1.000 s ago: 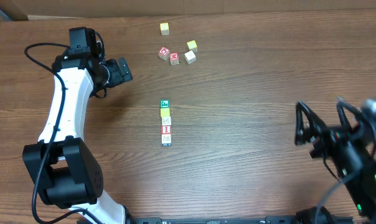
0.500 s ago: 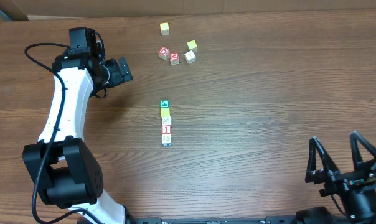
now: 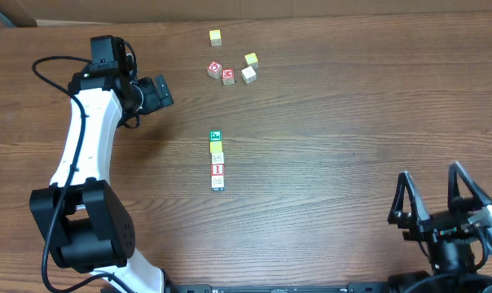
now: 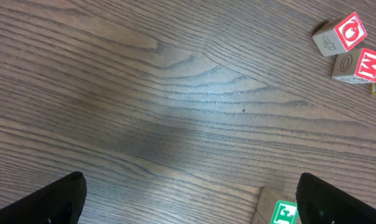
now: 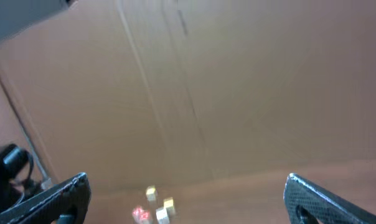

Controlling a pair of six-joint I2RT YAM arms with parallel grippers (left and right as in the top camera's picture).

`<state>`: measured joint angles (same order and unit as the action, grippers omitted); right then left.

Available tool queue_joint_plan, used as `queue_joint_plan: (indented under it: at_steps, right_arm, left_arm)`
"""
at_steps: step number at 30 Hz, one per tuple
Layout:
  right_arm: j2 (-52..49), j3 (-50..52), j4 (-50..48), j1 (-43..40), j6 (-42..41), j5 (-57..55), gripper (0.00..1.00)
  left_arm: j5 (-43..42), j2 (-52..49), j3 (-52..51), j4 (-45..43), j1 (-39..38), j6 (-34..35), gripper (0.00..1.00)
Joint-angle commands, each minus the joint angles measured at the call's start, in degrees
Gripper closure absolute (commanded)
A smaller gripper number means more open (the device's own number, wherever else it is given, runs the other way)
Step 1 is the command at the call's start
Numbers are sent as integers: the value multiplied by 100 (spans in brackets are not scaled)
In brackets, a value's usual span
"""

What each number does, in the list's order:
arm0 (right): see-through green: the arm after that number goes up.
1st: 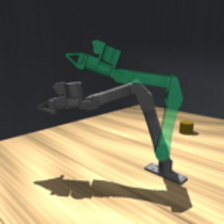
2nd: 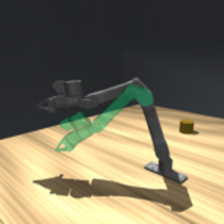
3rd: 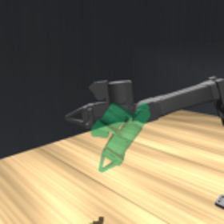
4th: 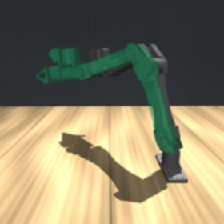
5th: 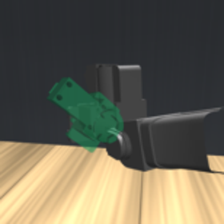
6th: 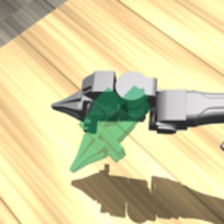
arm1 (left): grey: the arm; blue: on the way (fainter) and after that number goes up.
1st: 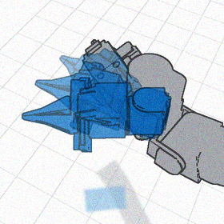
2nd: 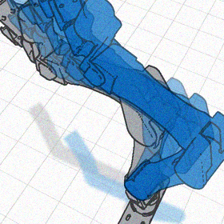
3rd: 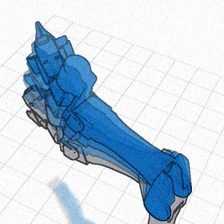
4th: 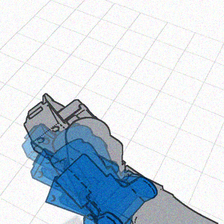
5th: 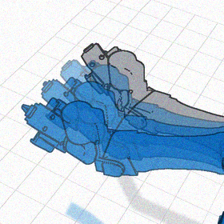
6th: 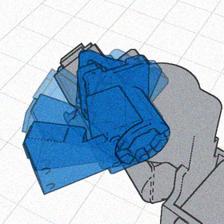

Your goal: Flip 5 blocks

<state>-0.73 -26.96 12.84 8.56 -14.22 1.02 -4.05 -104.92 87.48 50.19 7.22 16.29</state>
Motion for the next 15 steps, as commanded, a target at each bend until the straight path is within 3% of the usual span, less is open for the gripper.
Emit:
queue_joint_plan:
  at_steps: [1, 7, 10, 15]
  right_arm:
    - [52, 435, -1132, -101, 81, 170, 0]
    - [52, 1427, -3746, -302, 83, 214, 0]
    - [52, 1812, -4262, -317, 103, 212, 0]
    - [52, 2347, -4336, -317, 96, 216, 0]
  left_arm:
    - [0, 4, 101, 13, -17, -92, 0]
    - [0, 4, 101, 13, -17, -92, 0]
    - [0, 4, 101, 13, -17, -92, 0]
    - [0, 4, 101, 13, -17, -92, 0]
